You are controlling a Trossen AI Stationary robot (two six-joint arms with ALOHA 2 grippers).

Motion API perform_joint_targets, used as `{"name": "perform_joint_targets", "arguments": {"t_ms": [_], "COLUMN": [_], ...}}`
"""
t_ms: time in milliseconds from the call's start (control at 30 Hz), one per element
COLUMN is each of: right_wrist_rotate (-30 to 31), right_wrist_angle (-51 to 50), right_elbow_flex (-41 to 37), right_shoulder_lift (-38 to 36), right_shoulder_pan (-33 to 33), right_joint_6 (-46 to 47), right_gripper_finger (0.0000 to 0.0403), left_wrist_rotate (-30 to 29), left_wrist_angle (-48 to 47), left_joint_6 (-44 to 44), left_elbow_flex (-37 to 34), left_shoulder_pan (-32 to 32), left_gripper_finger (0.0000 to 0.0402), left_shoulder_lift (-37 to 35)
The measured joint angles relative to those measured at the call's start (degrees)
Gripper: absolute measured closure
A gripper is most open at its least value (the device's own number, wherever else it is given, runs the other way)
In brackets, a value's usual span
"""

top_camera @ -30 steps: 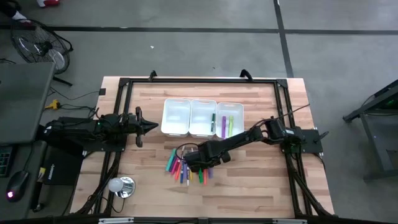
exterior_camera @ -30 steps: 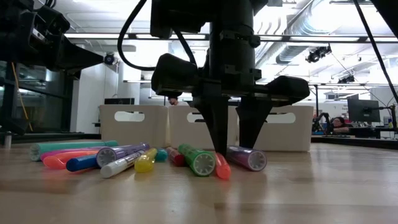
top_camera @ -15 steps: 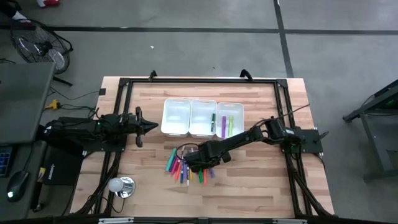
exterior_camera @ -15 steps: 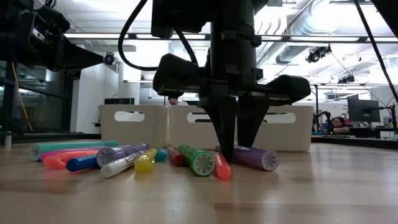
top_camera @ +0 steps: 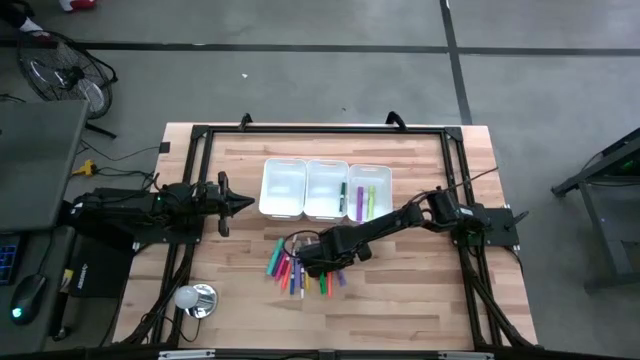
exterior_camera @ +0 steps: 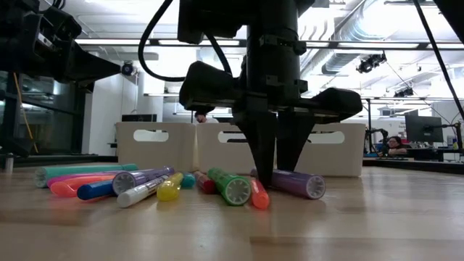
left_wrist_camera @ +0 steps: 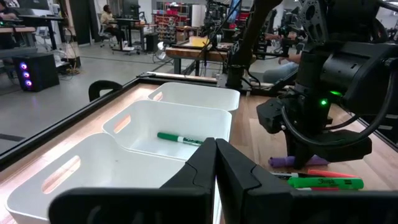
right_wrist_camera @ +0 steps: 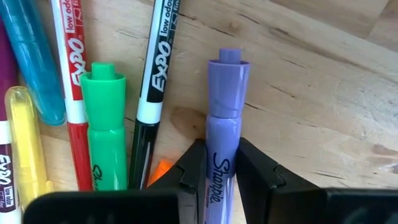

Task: Pick & Place Markers
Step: Put the right violet highlighter into the right white bin

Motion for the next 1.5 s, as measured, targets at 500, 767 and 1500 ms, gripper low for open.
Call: {"name": "perform_joint_targets", "arguments": {"t_ms": [500, 767, 1500], "right_wrist_rotate": [6.9, 12.3, 18.4], "right_wrist_angle": [-0.1, -5.7, -25.5], "right_elbow_flex": [0.1, 0.2, -1.2], "right_shoulder_lift": [-8.3, -14.4, -24.2], "right_shoulder_pan": [0.0, -1.4, -18.0], "right_joint_6": [0.7, 1.0, -14.0], "right_gripper_finger": [0.0348, 0.0348, 0.0348], "left_wrist_rotate": [0.0, 0.0, 0.0], "left_wrist_angle": [0.0, 0.0, 0.0], "left_joint_6": [0.0, 0.0, 0.0], "left_elbow_flex": [0.0, 0.0, 0.0], "left_shoulder_pan": [0.0, 0.0, 0.0], "left_gripper_finger": [0.0394, 0.0394, 0.0394], "left_shoulder_lift": [0.0, 0.0, 0.0]}}
